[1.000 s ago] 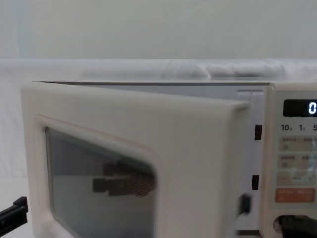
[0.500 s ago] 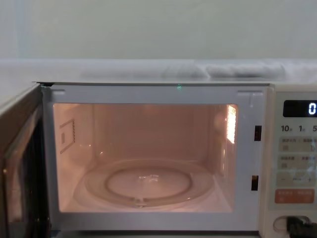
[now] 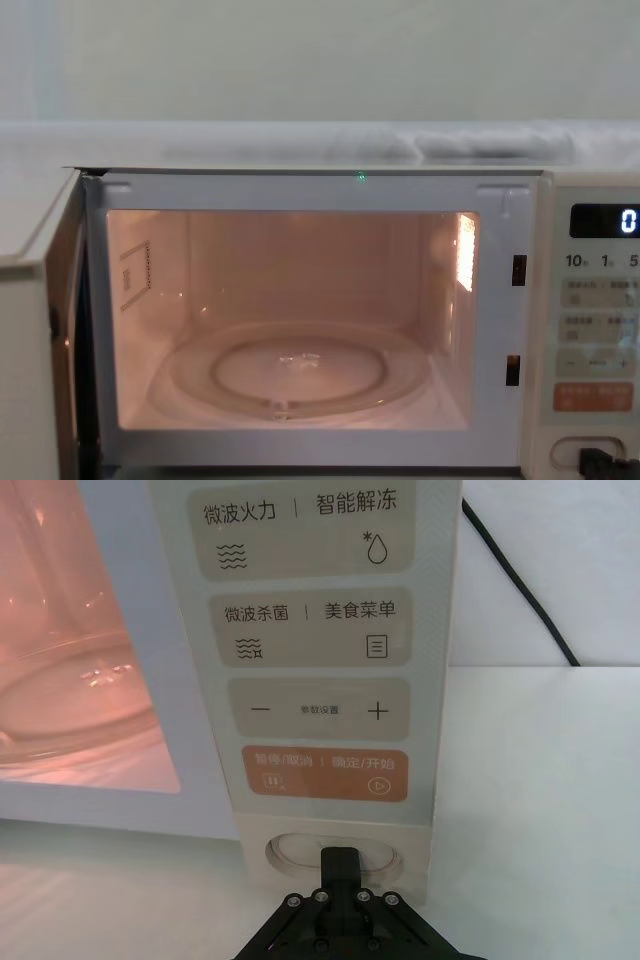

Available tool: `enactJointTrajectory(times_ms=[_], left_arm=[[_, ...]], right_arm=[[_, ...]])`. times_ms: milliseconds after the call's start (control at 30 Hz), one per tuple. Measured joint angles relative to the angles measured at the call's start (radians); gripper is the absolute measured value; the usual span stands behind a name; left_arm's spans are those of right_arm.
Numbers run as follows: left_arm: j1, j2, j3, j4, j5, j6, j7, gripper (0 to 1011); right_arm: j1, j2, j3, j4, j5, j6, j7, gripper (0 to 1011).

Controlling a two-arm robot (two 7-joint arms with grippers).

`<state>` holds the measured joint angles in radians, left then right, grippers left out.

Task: Press the button to open the microwave door with one hand; close the microwave door with the other hand.

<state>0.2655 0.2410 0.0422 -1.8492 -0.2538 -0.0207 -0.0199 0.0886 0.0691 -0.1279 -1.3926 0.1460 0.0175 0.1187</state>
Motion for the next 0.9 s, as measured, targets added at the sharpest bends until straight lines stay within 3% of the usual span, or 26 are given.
enactJointTrajectory(times_ms=[467,900], left_arm=[[0.0,0.0,0.0,0.0,0.0,0.0,0.0,1001],[0.0,0.0,0.0,0.0,0.0,0.0,0.0,1001]], right_arm=[[-0.052,0.002,-0.014,-0.073,-0.014,0.019,-0.005,0],[-0.151,0.015,-0.033,-0.216,-0.047,0.046,-0.018,0]])
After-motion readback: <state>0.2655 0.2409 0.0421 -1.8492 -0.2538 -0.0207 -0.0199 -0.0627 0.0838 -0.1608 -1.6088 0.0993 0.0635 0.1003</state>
